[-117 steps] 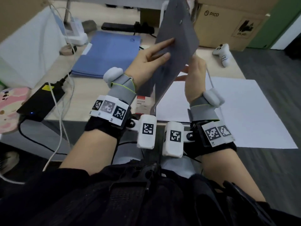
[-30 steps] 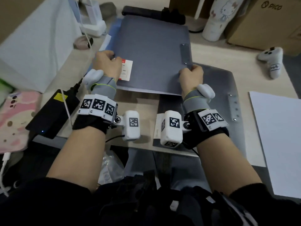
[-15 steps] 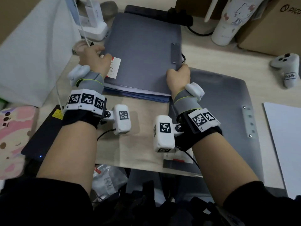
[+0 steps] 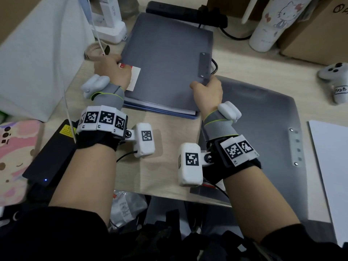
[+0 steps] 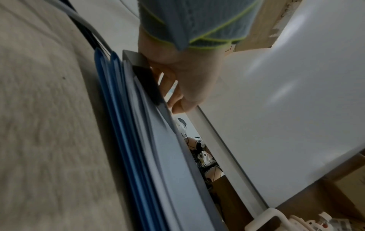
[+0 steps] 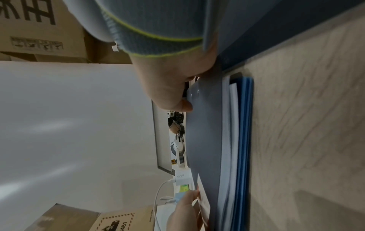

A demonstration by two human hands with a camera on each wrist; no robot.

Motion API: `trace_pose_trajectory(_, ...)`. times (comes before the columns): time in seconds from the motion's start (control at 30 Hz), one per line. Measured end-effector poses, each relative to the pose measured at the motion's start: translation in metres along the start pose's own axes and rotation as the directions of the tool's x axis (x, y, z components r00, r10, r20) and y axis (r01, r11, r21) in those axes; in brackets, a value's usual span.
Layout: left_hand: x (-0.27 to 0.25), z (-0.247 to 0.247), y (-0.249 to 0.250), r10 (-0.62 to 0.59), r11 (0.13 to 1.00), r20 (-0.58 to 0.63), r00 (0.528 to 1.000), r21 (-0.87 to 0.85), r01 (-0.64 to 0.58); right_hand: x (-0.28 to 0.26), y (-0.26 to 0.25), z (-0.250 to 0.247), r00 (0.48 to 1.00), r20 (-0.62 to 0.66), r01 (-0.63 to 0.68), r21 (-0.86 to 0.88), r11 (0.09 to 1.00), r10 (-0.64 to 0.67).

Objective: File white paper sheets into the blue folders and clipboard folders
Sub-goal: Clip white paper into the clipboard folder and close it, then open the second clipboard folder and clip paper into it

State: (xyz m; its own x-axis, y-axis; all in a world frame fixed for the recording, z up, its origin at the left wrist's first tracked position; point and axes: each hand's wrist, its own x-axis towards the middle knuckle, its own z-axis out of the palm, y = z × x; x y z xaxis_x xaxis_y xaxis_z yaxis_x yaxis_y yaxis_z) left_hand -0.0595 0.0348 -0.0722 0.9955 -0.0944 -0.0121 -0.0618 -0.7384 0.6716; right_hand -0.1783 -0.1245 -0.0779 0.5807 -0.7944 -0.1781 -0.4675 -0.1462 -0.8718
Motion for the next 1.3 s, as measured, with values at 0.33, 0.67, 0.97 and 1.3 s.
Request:
trace_pose_trajectory(0.33,-0.042,0.007,0.038,0.140,0.990,0.111,0.984,0.010,-0.142,-0.013,-0.001,-0.039,0.992,-0.013,0.129,0.112,0.985,-0.129)
trace_pose_trajectory(0.67,-0.120,0.038,0.077,0.293,0.942,0.219,0.930,-0.231,-0.243,-0.028,0.021,-0.097,0.959,0.112,0.255,0.072,0.964,-0.261)
trace_pose_trajectory(0.97,-0.181,0.064,0.075,0.278,0.960,0.323,0.905,-0.078,-0.267,-0.061,0.054,-0.156,0.950,0.162,0.302,-0.266,0.916,-0.266)
trace_pose_trajectory(1.3,-0.214,0.082,0.067,0.197,0.958,0.288,0.937,0.145,-0.246,-0.076,0.115,-0.211,0.998,0.043,-0.010,-0.547,0.837,0.040)
